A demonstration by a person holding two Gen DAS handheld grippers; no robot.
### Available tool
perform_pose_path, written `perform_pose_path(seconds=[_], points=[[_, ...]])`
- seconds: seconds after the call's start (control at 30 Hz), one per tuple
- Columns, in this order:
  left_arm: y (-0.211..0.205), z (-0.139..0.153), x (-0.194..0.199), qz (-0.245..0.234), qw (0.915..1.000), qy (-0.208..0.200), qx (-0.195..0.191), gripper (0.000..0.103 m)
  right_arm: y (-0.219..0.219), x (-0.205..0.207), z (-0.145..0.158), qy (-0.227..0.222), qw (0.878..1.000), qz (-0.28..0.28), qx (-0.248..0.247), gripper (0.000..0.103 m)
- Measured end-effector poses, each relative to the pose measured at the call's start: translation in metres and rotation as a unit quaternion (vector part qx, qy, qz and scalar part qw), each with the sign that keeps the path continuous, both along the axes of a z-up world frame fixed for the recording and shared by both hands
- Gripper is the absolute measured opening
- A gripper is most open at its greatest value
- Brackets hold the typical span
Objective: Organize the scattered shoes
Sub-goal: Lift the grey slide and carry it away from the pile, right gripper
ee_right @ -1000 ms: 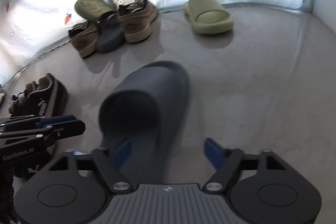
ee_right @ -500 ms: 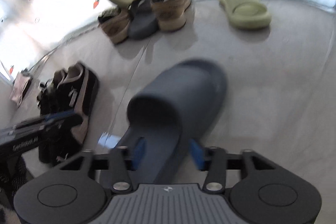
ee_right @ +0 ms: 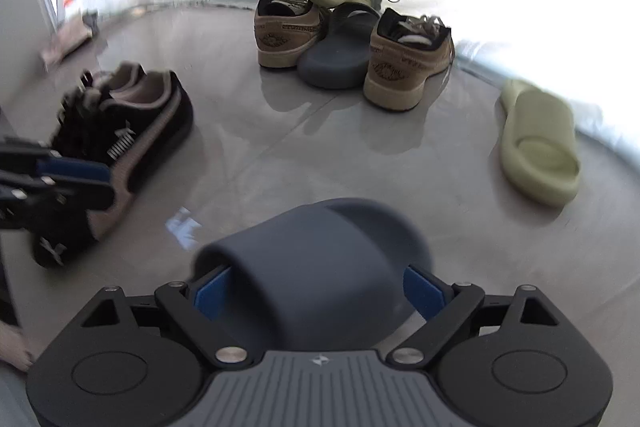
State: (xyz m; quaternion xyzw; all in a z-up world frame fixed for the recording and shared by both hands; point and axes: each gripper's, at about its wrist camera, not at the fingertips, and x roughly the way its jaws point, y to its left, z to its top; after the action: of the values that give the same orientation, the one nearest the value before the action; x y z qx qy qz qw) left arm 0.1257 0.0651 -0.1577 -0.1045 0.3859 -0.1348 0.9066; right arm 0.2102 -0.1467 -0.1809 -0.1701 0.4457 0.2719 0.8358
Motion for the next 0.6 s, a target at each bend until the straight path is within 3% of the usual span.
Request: perform_pose_path(seconds=[0.2,0.37,0.47,0.6], points=[[-0.003,-0.002,0.010,-0.001,1.0000,0.004,-0.006,0.027,-0.013,0.037,-0.010,0.106,0.993,0.018,0.048,0.097],[-0.007,-0.002,0.016,-0.007,1.0000,0.003,-0.002,0.027,-0.010,0.039,-0.014,0.117,0.991,0.022,0.064,0.094],[-0.008,-0.002,0.018,-0.011,0.9999,0.002,0.000,0.027,-0.013,0.035,-0.017,0.108,0.992,-0.013,0.062,0.091],[-0.005,-0.004,0.018,-0.009,0.9999,0.008,-0.003,0.027,-0.037,0.027,-0.018,0.083,0.981,-0.156,0.084,0.087]])
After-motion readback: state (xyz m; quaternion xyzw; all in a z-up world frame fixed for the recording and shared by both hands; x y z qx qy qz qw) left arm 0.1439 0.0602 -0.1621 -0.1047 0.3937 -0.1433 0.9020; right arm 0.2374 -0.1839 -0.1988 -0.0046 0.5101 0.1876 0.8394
